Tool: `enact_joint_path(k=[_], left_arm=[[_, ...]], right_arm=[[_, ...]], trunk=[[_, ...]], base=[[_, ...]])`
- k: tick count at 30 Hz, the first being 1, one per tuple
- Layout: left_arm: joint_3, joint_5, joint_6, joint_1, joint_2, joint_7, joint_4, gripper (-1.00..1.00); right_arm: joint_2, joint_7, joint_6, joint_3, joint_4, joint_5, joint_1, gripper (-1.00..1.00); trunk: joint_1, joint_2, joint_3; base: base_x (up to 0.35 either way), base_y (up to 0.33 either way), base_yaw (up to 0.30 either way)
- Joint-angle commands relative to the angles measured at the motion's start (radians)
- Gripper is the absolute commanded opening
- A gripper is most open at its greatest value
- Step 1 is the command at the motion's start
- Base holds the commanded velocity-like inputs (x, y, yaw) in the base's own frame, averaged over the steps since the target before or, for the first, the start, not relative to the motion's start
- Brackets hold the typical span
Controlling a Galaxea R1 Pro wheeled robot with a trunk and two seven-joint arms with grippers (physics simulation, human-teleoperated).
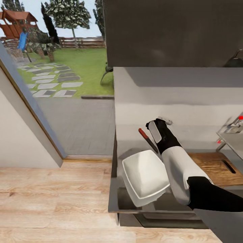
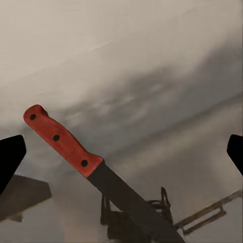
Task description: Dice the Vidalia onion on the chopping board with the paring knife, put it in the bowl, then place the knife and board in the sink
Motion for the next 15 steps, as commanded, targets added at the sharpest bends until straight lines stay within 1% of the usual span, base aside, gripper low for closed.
enact_joint_path(k=[1,4,6,15], left_arm=[[0.004,0.002,-0.002,0.001,-0.001,-0.001,-0.002,1.0],[0.004,0.002,-0.002,0.001,-0.001,-0.001,-0.002,1.0],[0.004,0.002,-0.002,0.0,-0.001,-0.001,-0.002,1.0],[0.004,0.002,-0.002,0.001,-0.001,-0.001,-0.002,1.0]], right_arm=[[0.001,-0.006,0.001,-0.001,0.0,-0.009,-0.001,1.0],[0.001,-0.006,0.001,-0.001,0.006,-0.009,-0.001,1.0],[0.001,-0.006,0.0,-0.001,0.011,-0.009,-0.001,1.0],[0.001,-0.005,0.0,-0.001,0.045,-0.009,-0.001,1.0]], trunk=[[0.001,-0.002,-0.002],[0.001,-0.002,-0.002],[0.001,-0.002,-0.002],[0.001,-0.002,-0.002]], base=[[0.199,-0.008,0.0],[0.174,-0.004,0.0],[0.087,-0.001,0.0],[0.025,0.0,0.0]])
